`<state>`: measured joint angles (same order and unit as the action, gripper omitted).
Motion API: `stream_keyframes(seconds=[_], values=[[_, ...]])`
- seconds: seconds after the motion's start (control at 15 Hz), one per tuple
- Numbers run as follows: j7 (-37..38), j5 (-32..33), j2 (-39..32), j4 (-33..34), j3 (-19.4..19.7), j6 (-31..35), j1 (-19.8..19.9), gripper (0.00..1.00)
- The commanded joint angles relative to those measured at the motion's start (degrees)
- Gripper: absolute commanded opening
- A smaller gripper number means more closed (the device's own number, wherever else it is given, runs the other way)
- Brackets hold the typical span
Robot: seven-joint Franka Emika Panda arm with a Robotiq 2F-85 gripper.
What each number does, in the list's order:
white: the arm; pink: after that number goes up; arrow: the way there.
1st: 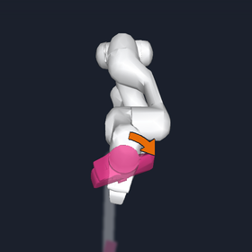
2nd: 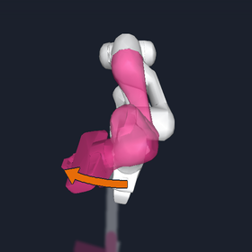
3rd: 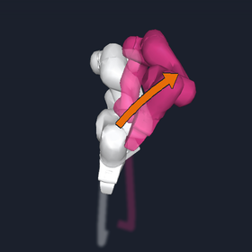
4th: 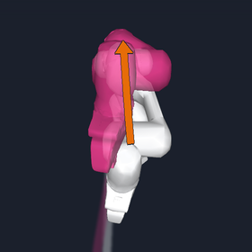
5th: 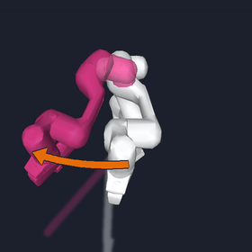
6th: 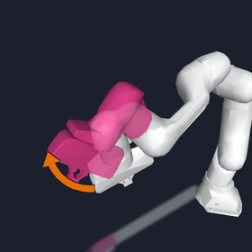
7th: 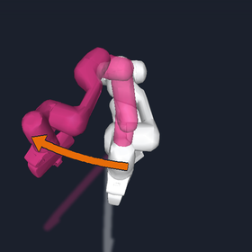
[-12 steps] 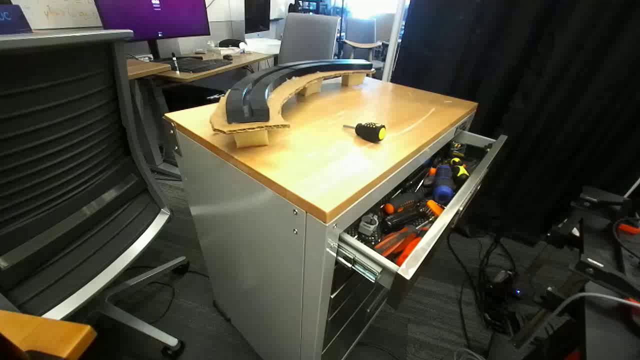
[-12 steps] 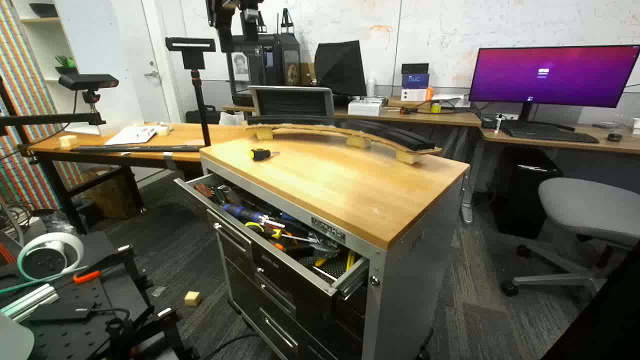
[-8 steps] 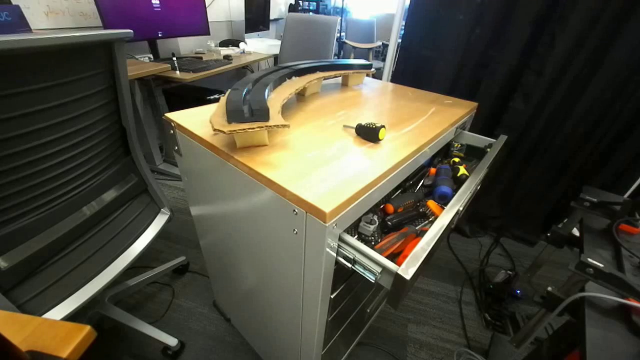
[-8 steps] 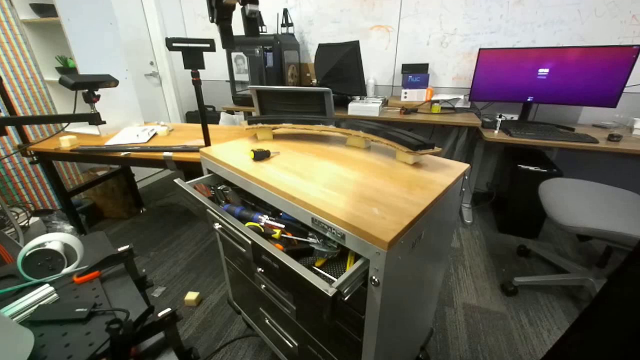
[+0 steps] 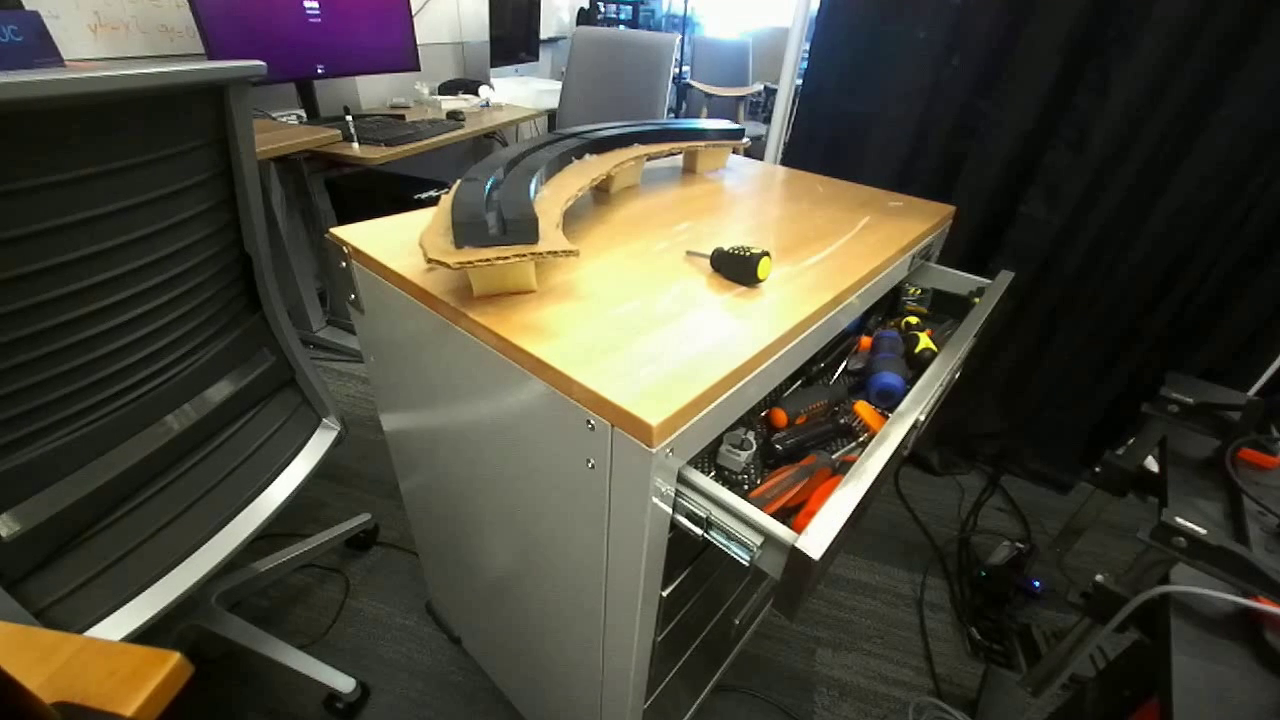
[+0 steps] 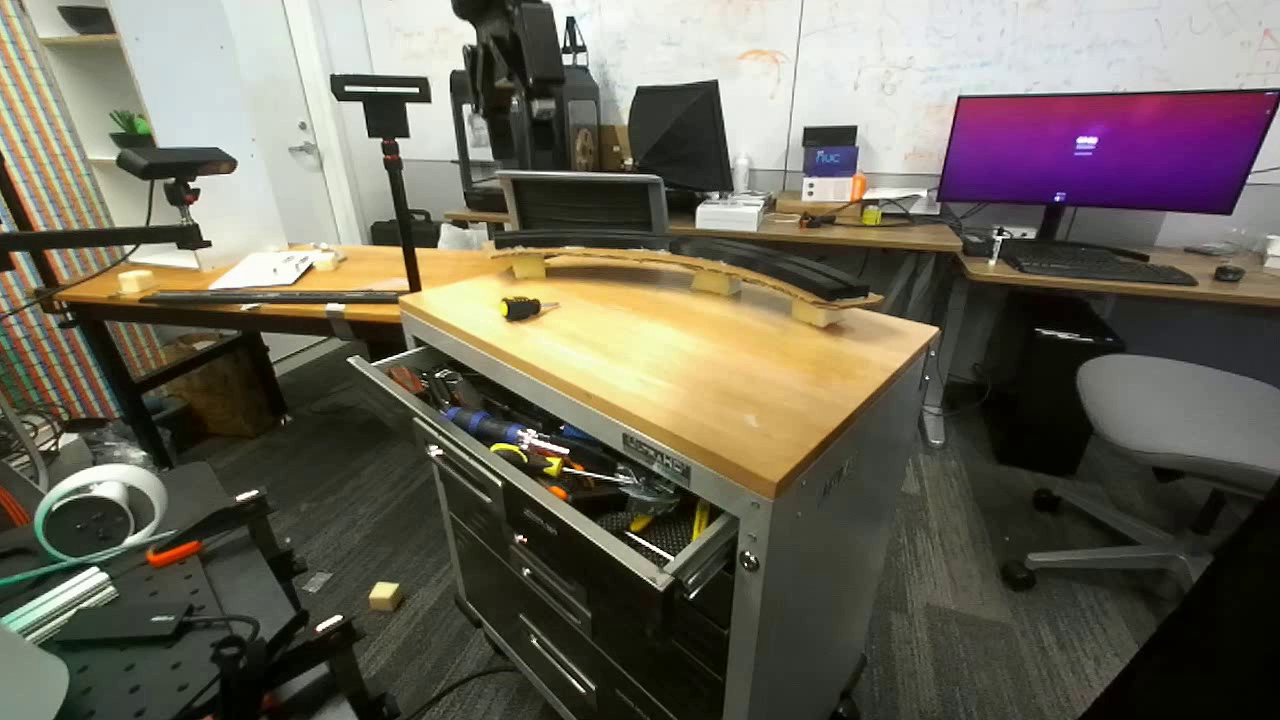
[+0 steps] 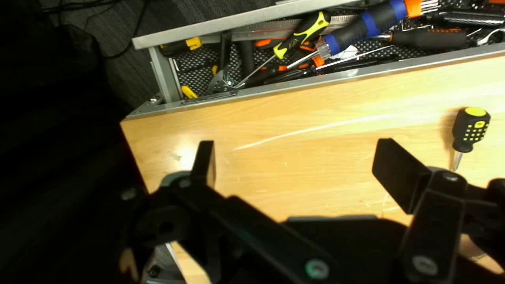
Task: Take the screwdriver and put it in the topmost drawer then close the drawer
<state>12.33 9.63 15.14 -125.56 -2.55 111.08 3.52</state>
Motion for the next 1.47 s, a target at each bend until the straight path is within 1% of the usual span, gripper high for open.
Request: stream_keyframes(seconds=[0.0, 0.13, 0.27, 0.33, 0.67, 0.8, 1.0, 1.07, 1.27, 1.4], values=[[4.72, -0.88, -11.92, 3.6, -2.37, 4.98, -2.84, 1.0], [4.89, -1.9, -16.72, 4.82, -3.24, 5.93, -4.92, 1.0], [3.95, -3.82, -19.76, 5.76, -3.96, 5.91, -6.93, 1.0], [2.67, -6.03, -20.84, 6.19, -4.22, 6.15, -7.68, 1.0], [-1.72, -13.2, -25.51, 8.65, -5.1, 7.94, -9.8, 1.0], [-3.44, -14.67, -28.65, 10.85, -5.41, 8.01, -10.36, 1.0], [-1.68, -12.42, -32.44, 13.23, -5.27, 11.59, -12.05, 1.0], [-1.42, -11.57, -35.99, 17.3, -4.91, 11.97, -12.44, 1.0], [0.34, -8.07, -40.21, 21.31, -3.82, 15.78, -14.12, 1.0], [1.76, -5.46, -42.22, 23.51, -2.72, 16.98, -15.19, 1.0]])
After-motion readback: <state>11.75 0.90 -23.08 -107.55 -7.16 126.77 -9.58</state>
